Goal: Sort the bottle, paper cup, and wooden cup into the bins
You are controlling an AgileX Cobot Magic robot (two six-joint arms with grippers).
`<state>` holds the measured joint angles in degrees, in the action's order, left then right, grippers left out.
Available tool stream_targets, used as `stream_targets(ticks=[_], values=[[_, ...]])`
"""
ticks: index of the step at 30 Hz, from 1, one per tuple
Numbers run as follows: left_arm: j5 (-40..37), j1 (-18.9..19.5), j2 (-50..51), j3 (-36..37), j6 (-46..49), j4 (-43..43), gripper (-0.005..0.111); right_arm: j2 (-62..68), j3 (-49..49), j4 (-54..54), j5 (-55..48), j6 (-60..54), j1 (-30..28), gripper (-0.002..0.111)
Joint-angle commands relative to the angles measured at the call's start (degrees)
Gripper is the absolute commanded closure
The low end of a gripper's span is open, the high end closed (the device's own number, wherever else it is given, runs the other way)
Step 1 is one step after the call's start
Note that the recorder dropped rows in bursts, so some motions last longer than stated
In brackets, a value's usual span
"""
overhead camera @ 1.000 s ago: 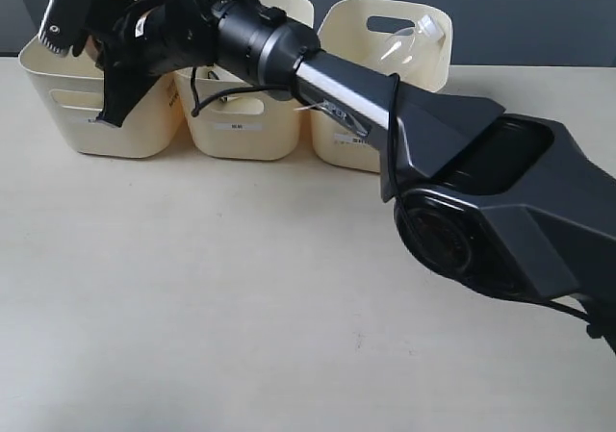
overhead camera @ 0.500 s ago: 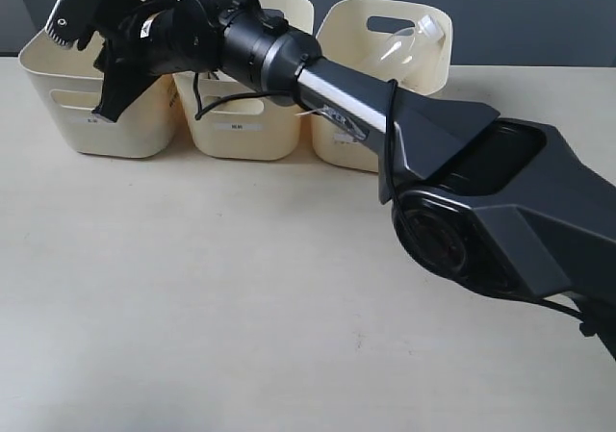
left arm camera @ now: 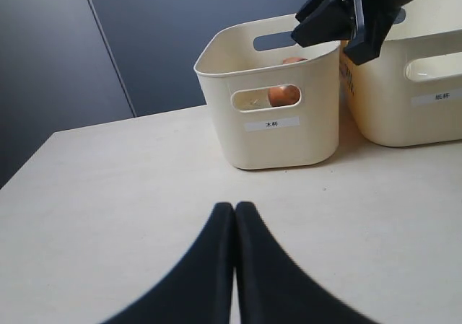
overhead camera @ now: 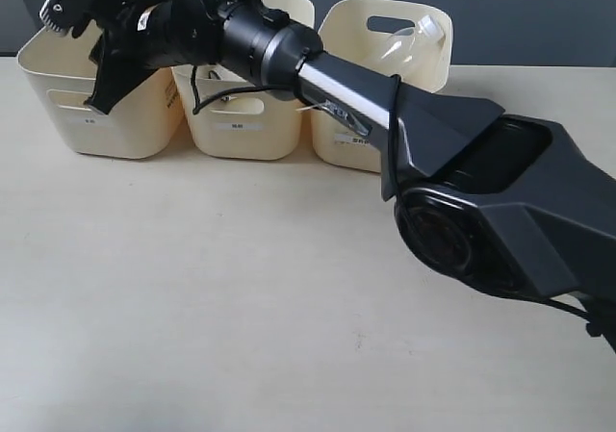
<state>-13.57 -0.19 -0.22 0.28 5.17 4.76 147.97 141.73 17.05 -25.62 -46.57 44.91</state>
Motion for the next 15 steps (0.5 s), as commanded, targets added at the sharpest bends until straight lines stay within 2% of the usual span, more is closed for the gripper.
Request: stream_targets(ticks=[1,9,15], values=[[0.3,0.0,0.2,-0.3,-0.1,-0.1,0.107,-4.9,0.3,0.1,-3.1,0.3,0.5,0.080],[0.3,0.0,0.2,-0.3,-0.1,-0.1,0.107,-13.8,0.3,0.9,-13.4,4.0,1.2,0.080],[0.3,0.0,0.2,-0.3,-0.1,-0.1,0.107,-19.3,0.3,6.8,-21.0,8.0,1.4,0.080]])
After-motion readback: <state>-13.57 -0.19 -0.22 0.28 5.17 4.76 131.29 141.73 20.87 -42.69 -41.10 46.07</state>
